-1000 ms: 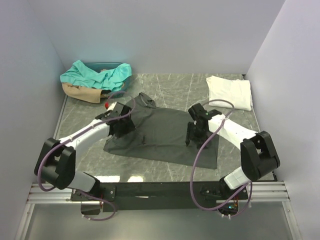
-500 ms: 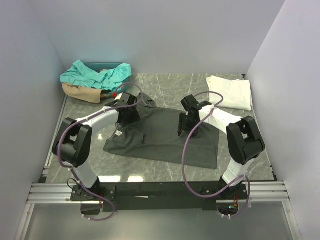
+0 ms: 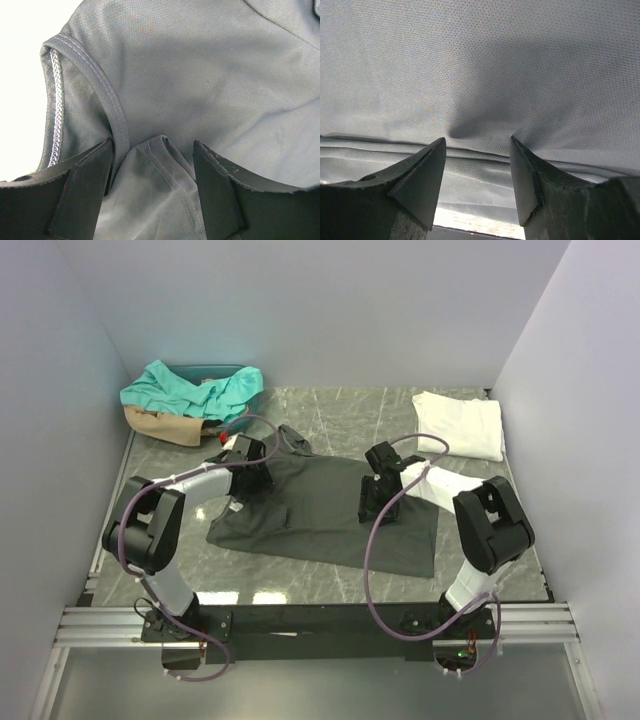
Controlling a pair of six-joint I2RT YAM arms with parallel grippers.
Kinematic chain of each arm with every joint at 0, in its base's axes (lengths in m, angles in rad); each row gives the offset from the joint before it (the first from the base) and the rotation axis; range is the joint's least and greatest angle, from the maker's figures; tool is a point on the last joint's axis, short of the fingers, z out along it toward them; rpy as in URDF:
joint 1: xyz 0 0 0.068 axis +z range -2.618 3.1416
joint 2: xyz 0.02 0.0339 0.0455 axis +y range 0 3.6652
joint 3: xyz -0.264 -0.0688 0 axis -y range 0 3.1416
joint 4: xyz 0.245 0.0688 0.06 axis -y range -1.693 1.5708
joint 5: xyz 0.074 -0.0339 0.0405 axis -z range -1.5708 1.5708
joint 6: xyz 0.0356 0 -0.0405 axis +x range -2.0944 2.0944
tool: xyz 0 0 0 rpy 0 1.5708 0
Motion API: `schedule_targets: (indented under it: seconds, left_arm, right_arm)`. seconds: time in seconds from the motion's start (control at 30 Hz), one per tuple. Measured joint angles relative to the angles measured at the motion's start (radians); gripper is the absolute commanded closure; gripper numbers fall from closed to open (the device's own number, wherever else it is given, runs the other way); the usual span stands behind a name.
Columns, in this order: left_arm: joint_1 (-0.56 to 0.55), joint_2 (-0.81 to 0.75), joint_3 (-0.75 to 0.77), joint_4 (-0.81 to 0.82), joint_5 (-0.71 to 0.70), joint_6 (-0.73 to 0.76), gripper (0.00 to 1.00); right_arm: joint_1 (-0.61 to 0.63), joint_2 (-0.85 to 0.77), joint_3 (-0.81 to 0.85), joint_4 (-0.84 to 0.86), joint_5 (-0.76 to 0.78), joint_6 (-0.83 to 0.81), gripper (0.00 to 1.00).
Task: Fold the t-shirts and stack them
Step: Fold the tshirt
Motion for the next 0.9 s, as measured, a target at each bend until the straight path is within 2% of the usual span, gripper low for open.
schedule_targets:
  seconds: [0.23, 0.47, 0.9]
  left_arm:
    - [0.000, -0.074, -0.101, 0.070, 0.003, -0.026, 0.28]
    - [0.000, -0.210, -0.237, 0.072, 0.031, -0.091, 0.28]
    - [-0.019, -0.383, -0.346, -0.069, 0.069, -0.165, 0.27]
  right_arm:
    - [0.005, -0.032, -0.039, 0.040, 0.003, 0.002, 0.39]
    - [0.034, -0.098, -0.117, 0.085, 0.003, 0.021, 0.39]
    - [0.103, -0.210, -0.220, 0.048, 0.000, 0.069, 0.39]
